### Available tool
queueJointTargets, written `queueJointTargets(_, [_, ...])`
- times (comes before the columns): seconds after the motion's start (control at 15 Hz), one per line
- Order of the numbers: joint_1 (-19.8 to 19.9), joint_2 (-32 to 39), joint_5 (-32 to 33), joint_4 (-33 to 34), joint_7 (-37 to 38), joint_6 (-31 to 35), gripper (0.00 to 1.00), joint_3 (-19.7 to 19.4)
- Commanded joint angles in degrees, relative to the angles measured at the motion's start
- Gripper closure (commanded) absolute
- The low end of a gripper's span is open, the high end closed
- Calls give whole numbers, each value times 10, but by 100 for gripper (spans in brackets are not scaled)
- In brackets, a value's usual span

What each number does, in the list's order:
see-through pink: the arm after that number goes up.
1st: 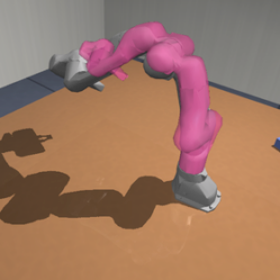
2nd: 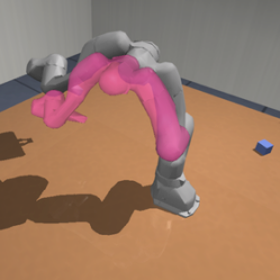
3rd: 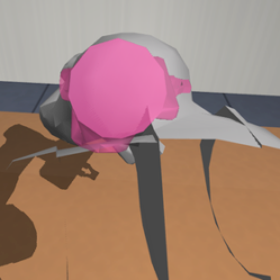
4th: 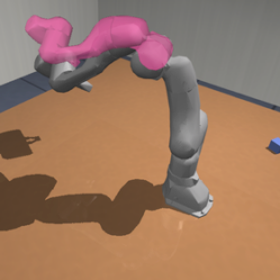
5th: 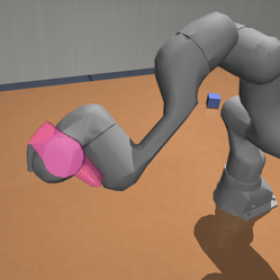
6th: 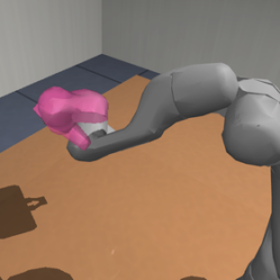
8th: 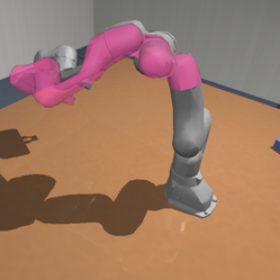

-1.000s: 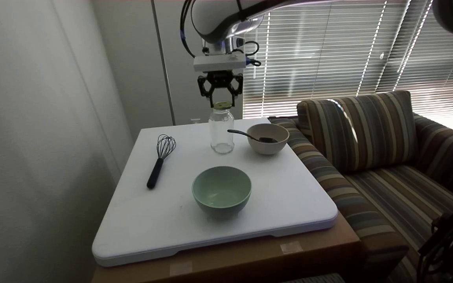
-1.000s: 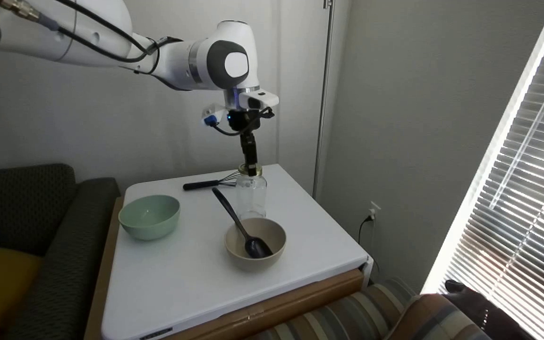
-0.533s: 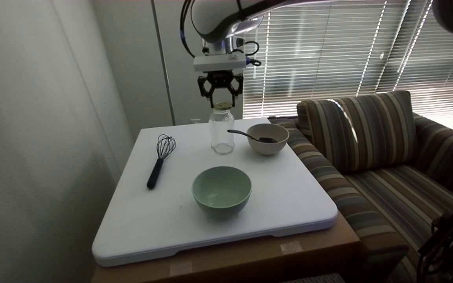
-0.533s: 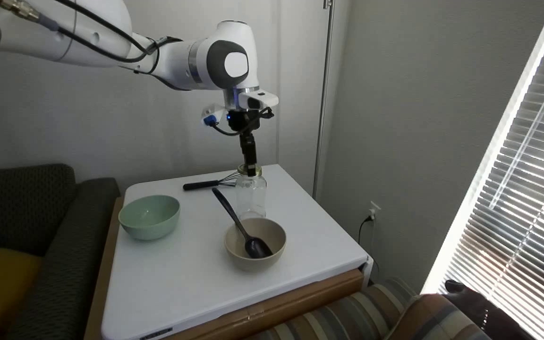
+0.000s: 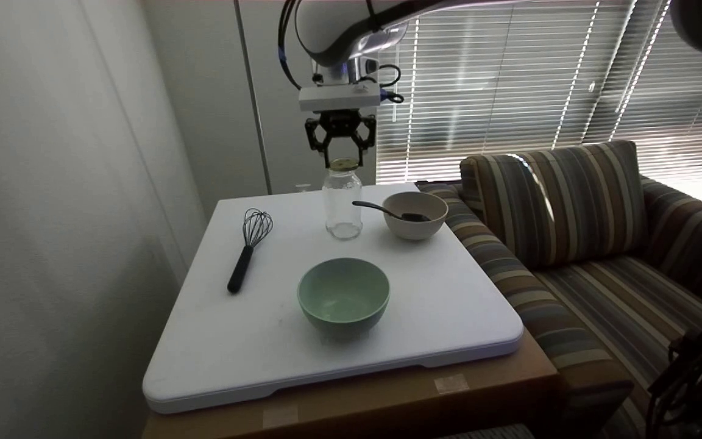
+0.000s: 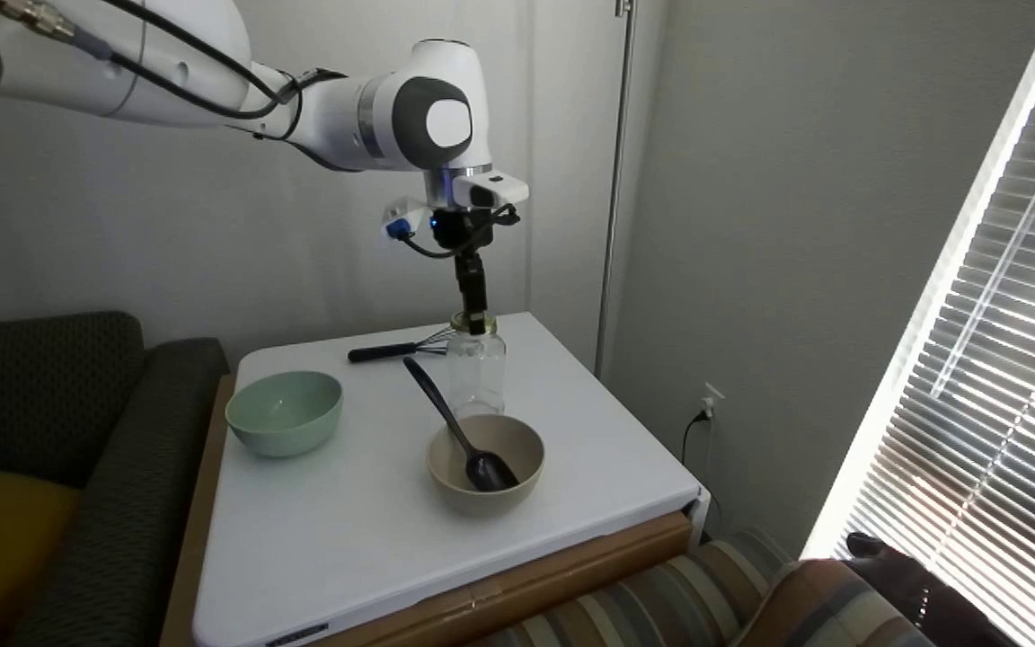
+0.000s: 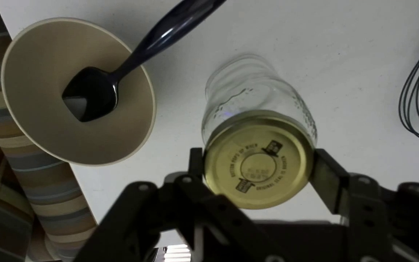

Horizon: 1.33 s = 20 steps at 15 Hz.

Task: Pick the lid on the table and put it on the bottle

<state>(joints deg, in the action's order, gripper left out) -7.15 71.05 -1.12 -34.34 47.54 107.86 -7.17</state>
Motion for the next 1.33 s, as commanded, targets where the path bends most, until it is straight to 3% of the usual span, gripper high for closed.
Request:
queueJointTargets(0.0, [10, 26, -17, 18, -7, 12, 52, 17])
queueJointTargets(1.0, [11, 31, -9, 13, -6, 23, 52, 17])
queueJointTargets(1.07, [10, 31, -8, 11, -8, 22, 9, 17])
queueJointTargets(1.27, [9, 41, -6, 13, -8, 22, 0, 15])
